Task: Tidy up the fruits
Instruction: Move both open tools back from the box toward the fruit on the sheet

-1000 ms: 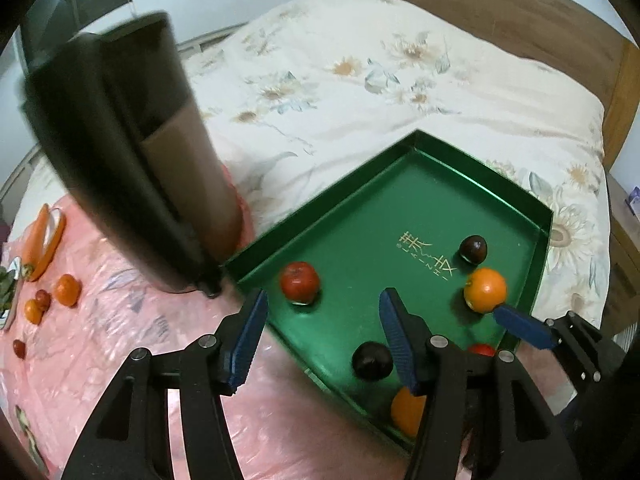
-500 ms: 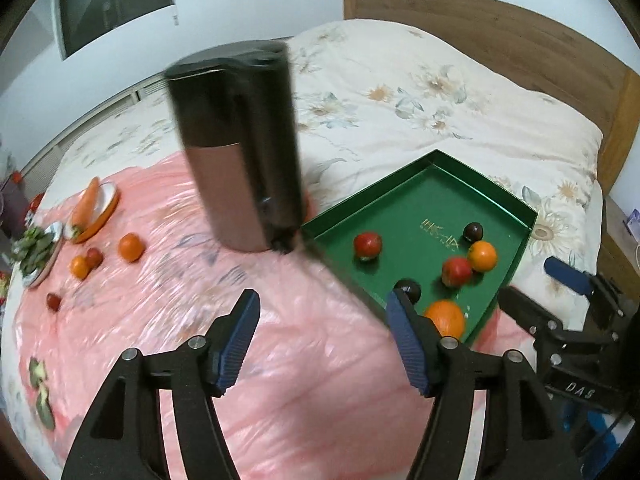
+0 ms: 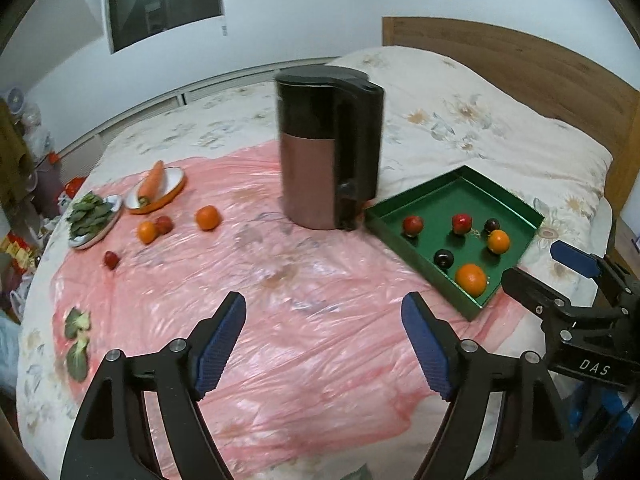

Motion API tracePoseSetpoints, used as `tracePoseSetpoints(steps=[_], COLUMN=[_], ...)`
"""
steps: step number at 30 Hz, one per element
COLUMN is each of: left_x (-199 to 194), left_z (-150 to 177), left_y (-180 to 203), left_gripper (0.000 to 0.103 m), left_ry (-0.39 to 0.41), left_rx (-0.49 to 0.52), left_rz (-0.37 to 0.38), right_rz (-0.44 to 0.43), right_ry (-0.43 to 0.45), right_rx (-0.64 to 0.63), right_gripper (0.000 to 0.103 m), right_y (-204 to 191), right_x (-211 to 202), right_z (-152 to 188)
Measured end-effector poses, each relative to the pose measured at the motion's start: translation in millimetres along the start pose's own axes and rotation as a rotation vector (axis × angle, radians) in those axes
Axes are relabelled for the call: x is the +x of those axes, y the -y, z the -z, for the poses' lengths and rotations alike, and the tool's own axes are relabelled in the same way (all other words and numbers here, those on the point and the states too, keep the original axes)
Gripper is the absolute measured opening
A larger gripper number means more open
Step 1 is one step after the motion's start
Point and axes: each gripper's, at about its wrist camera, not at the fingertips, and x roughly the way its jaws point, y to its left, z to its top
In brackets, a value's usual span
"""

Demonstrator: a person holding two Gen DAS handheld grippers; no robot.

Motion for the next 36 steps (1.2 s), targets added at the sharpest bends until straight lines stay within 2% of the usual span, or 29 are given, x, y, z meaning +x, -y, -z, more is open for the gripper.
tracePoseSetpoints(steps=[19, 30, 36], left_x=[-56, -60, -60], left_z=[43, 76, 91], left_y=[-70, -118, -144], left_gripper=[0.089, 0.089, 0.09], left_ry=[0.08, 0.054, 0.039], left_rx=[-0.104, -0.178, -0.212], left_rz=[-0.101, -0.172, -0.196], right_rz=[-0.075, -0.178, -0.206], right_ry=[0.011, -0.003, -0.011], right_rx=[-0.15, -0.173, -0.188], right_gripper=[0.103, 0.103, 0.103], right_y=[-91, -133, -150], right_x=[-30, -26, -18], right_z=[6, 14, 15])
